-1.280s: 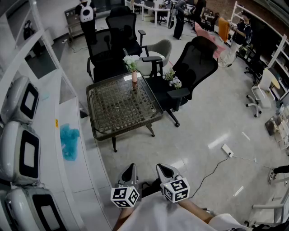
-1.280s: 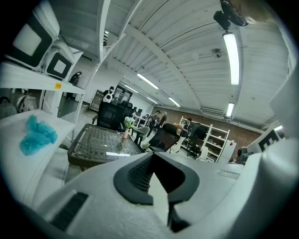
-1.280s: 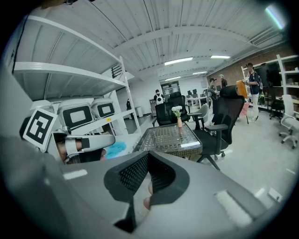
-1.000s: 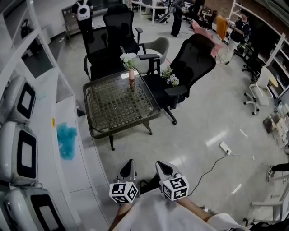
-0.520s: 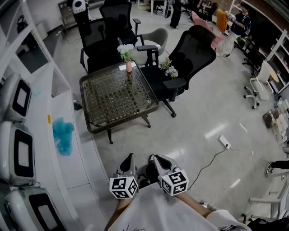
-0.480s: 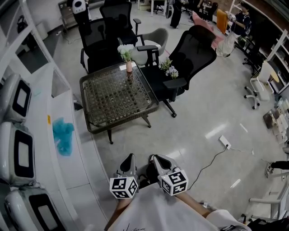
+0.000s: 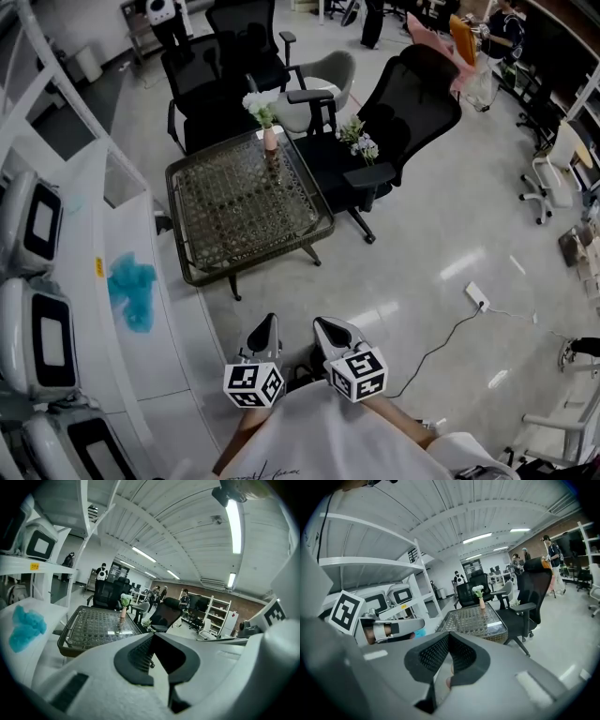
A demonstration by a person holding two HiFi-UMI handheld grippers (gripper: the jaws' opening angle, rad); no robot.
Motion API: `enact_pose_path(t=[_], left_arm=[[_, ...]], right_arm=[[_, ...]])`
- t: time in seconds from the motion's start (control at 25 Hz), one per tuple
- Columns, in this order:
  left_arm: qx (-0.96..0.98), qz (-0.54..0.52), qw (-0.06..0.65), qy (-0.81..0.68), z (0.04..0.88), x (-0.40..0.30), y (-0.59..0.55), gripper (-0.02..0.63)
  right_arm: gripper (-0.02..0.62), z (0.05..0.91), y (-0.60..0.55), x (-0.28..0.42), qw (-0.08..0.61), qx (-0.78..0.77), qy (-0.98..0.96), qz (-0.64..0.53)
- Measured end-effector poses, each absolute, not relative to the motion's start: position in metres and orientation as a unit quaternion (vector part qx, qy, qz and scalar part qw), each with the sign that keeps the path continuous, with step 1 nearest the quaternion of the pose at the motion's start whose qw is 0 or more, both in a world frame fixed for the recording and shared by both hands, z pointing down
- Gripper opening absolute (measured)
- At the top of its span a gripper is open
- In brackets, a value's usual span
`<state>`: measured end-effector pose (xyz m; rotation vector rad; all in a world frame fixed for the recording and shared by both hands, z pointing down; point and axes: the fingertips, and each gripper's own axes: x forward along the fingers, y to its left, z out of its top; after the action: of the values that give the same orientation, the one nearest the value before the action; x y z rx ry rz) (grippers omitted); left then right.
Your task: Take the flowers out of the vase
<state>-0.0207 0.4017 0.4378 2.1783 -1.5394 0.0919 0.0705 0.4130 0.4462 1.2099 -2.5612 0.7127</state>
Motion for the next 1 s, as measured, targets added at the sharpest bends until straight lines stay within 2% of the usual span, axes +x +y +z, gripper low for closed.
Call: enact_pose_path(t=[0.2,0.64,1.0], left_arm=[[0.795,0.043,0.239,-0.556,0.438,-0.008,0.370,0.001],[0.797,0.042,0.186,-0.573,0.418,0.005,0.292,0.000],[0.785,0.034,0.192,-0.587,0.429,0.013,0.274,0.001]], right_arm=[[0.006,0.444,0.376,0.081,0.110,0.409,-0.873,0.243],[0.006,0.428,0.301,0.105,0.092,0.408,-0.880,0.226],[0.006,0.431,0.273,0.110,0.087,0.389,-0.891,0.219]])
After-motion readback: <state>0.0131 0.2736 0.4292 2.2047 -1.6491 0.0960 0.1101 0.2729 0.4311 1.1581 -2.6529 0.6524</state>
